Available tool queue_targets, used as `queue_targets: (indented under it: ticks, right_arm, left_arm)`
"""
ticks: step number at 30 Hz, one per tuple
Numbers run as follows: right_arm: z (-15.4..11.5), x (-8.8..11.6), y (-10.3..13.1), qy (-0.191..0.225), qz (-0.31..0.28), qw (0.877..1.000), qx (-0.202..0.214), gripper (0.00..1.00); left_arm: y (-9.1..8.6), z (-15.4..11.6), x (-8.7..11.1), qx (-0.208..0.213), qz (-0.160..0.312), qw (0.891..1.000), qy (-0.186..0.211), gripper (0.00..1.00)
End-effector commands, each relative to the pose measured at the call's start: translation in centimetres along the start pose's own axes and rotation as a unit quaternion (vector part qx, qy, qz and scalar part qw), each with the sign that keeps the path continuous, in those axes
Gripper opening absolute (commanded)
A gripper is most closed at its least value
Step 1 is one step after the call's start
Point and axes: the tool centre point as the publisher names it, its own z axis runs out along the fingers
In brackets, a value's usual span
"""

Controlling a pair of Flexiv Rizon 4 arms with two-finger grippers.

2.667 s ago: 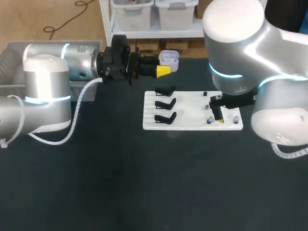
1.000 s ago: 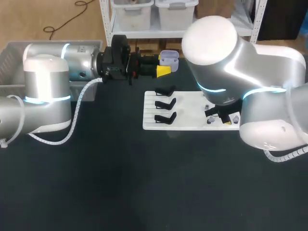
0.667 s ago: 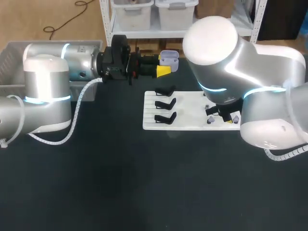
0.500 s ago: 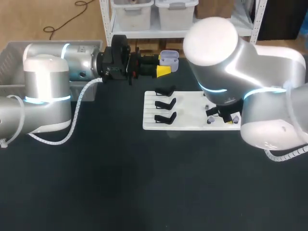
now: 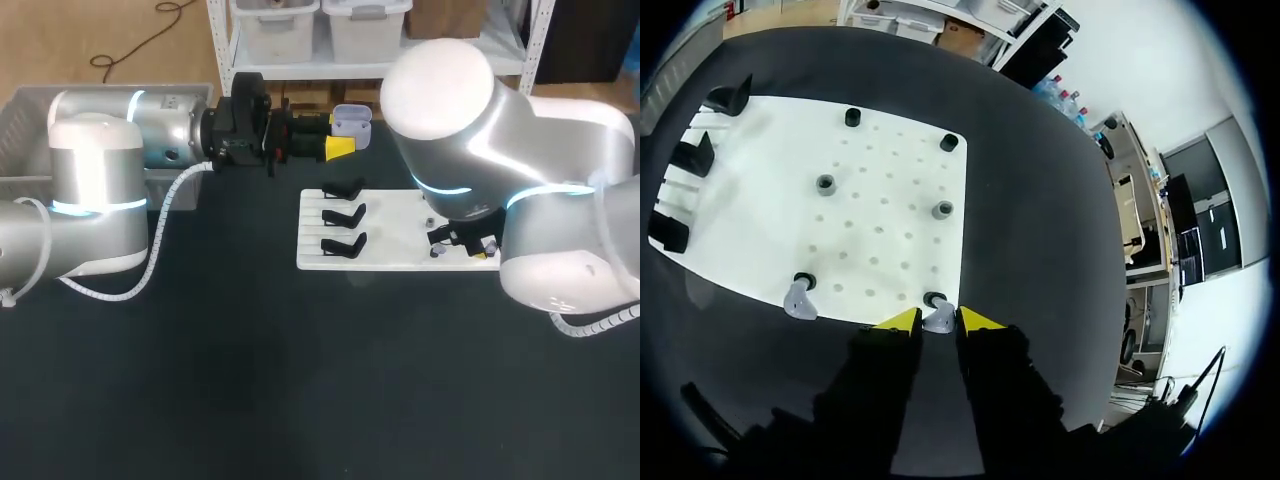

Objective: Pick up each earbud case from the left stands, insert the matching earbuds, close the lid, and place the case in the box.

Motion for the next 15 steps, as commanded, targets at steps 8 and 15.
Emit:
queue_targets:
  ticks: [8,15]
  right_arm:
    - [0.24,0.28,-0.16,0.002,-0.002,1.000,0.003,0.09]
    - [-0.42,0.43,-0.40,0.001,0.003,1.000,-0.002,0.00]
  left_arm:
    - [-0.12,-0.02,0.02,-0.002,0.001,1.000,0.000,0.00]
    - [-0.12,-0.02,0.02,-0.002,0.001,1.000,0.000,0.00]
